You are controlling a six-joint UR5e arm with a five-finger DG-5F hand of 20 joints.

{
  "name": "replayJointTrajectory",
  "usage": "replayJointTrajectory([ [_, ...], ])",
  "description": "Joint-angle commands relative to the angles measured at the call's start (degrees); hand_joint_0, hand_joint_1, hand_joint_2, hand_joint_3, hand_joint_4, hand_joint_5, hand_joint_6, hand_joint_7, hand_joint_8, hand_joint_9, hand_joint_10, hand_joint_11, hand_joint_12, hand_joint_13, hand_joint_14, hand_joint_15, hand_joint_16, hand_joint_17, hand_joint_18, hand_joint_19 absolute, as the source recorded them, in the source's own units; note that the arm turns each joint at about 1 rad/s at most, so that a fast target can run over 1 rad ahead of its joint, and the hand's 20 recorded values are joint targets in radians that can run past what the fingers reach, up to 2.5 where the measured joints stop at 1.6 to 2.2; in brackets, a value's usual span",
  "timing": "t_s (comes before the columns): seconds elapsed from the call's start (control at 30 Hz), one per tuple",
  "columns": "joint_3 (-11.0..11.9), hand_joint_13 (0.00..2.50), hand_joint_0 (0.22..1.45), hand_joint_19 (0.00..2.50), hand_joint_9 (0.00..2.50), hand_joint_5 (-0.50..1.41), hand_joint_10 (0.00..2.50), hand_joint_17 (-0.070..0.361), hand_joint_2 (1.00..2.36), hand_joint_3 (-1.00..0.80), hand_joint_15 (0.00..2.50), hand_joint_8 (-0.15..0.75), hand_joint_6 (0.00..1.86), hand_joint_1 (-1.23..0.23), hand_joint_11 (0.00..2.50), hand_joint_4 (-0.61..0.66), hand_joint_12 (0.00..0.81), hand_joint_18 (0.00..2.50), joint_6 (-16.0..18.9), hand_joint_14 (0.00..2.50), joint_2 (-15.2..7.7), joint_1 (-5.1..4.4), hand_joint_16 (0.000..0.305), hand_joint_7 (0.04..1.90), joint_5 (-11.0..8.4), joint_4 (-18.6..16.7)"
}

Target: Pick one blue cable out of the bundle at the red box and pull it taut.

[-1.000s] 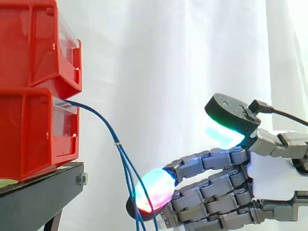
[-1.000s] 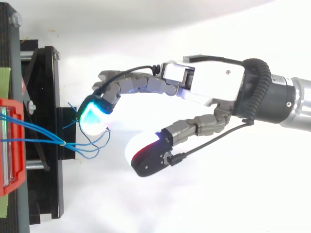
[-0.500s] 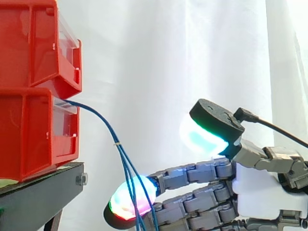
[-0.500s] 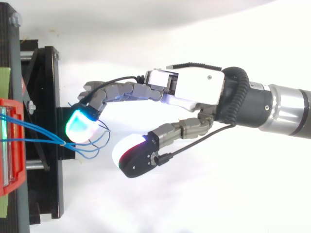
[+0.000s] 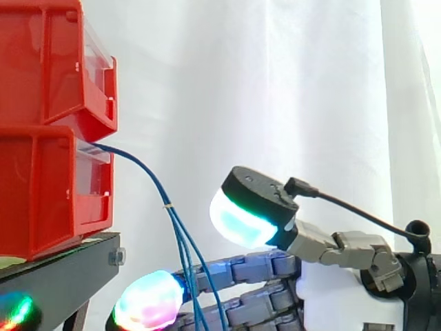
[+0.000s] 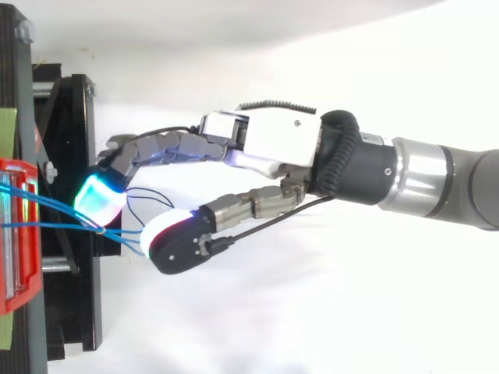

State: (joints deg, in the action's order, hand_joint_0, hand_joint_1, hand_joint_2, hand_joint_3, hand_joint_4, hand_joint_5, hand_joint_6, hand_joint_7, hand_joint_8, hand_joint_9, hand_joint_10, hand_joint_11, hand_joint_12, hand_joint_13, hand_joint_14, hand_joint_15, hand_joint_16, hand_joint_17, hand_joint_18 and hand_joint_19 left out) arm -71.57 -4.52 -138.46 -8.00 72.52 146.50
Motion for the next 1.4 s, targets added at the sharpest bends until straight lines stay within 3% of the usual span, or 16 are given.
replayJointTrajectory([
  [0.0, 1.6, 0.11, 0.5, 0.11, 0.3, -0.21, 0.0, 0.134, 1.0, -0.5, 0.13, 0.285, 0.5, -0.52, 0.03, 0.27, 0.382, 0.03, 2.0, 0.0, -0.5, 0.09, 0.06, 0.76, 0.34, 1.8],
  [0.43, 1.7, 0.13, 0.53, 0.11, 0.32, -0.17, 0.0, 0.13, 1.0, -0.5, 0.12, 0.281, 0.5, -0.54, 0.02, 0.3, 0.374, 0.04, 2.1, 0.0, -0.4, 0.26, 0.058, 0.86, 1.57, 1.4],
  [0.63, 3.2, 0.17, 0.56, 0.07, 0.38, -0.15, 0.0, 0.125, 1.0, -0.5, 0.1, 0.28, 0.5, -0.63, 0.02, 0.31, 0.37, 0.12, 2.0, 0.0, -0.4, 0.26, 0.056, 0.99, 1.75, 1.7],
  [0.9, 4.8, 0.18, 0.59, 0.07, 0.39, -0.13, 0.0, 0.121, 1.0, -0.5, 0.1, 0.277, 0.5, -0.66, 0.03, 0.28, 0.364, 0.14, 2.1, 0.0, -0.4, 0.35, 0.054, 1.1, 2.01, 2.0],
  [1.17, 4.9, 0.19, 0.6, 0.07, 0.4, -0.12, 0.0, 0.12, 1.01, -0.42, 0.09, 0.276, 0.5, -0.65, 0.04, 0.23, 0.364, 0.15, 2.1, 0.0, -0.4, 0.35, 0.053, 1.2, 2.36, 2.2],
  [1.37, 4.9, 0.19, 0.6, 0.07, 0.4, -0.13, 0.0, 0.119, 1.01, -0.39, 0.1, 0.277, 0.55, -0.65, 0.05, 0.21, 0.364, 0.15, 2.0, 0.0, -0.3, 0.44, 0.053, 1.14, 2.36, 2.3],
])
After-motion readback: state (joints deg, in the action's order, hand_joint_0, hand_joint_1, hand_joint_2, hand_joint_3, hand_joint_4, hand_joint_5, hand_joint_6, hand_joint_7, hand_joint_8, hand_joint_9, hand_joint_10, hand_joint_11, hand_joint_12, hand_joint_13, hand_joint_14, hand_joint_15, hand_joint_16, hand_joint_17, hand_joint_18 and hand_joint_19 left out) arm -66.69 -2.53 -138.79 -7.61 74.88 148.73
